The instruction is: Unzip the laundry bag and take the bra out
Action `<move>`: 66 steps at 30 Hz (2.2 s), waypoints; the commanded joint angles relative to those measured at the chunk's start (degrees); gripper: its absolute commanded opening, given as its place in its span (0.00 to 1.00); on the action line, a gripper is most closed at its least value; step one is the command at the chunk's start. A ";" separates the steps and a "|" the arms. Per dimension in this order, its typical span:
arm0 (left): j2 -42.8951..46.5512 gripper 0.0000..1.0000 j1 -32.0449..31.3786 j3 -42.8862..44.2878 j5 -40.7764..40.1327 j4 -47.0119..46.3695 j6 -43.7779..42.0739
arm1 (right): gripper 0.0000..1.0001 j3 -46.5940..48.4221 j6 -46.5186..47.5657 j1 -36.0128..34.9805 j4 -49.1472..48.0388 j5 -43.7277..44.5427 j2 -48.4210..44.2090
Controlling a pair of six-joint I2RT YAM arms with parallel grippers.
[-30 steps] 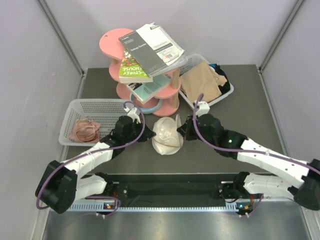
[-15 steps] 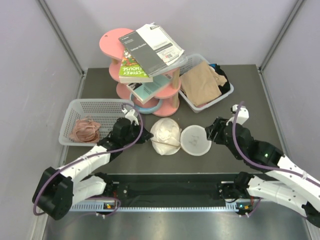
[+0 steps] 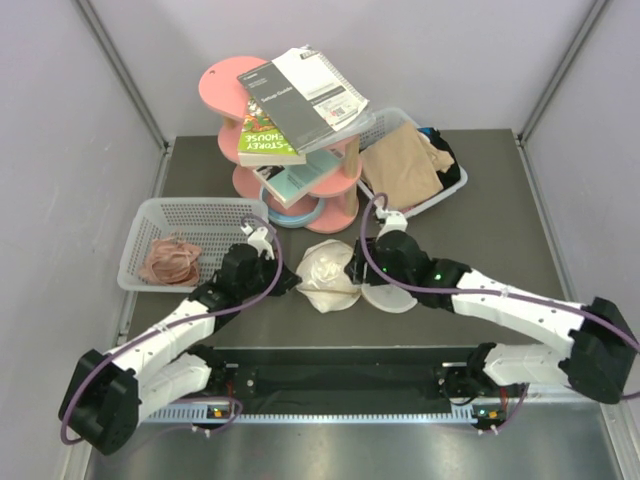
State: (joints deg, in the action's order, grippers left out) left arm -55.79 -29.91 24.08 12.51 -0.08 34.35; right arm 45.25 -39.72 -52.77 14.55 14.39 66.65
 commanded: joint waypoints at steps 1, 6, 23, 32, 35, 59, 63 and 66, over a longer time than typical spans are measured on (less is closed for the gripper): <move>1.56 0.00 -0.32 -1.05 -0.65 1.38 -0.69 | 0.61 2.03 3.68 -1.80 -16.11 -9.55 5.74; 2.26 0.00 -0.41 -1.31 -2.40 2.36 -0.60 | 0.61 6.68 8.51 -3.56 -17.36 -8.68 13.49; 2.62 0.00 -0.41 -1.22 -2.85 2.36 -0.07 | 0.65 12.57 11.25 -4.97 -21.32 -5.97 32.40; 3.93 0.00 -0.32 -1.40 -3.02 2.80 0.19 | 0.43 14.51 7.30 -5.06 -21.84 -6.13 38.46; 4.37 0.00 -0.32 -1.31 -3.55 3.15 0.10 | 0.13 12.94 6.59 -5.06 -23.51 -7.01 37.59; 3.93 0.00 -0.50 -0.26 -2.59 1.22 1.42 | 0.00 -10.09 3.69 -5.32 -39.33 -3.94 1.73; 4.20 0.00 -1.20 -0.26 -1.09 -1.22 1.42 | 0.00 -9.40 3.95 -5.06 -39.07 0.45 1.72; 3.32 0.00 -2.34 -0.17 -1.09 -1.94 1.77 | 0.00 -7.99 4.22 -4.97 -39.59 2.13 2.95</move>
State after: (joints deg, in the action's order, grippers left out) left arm -51.79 -30.94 23.03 10.02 2.61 36.03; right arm 34.98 -35.24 -57.39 -20.58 12.08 69.67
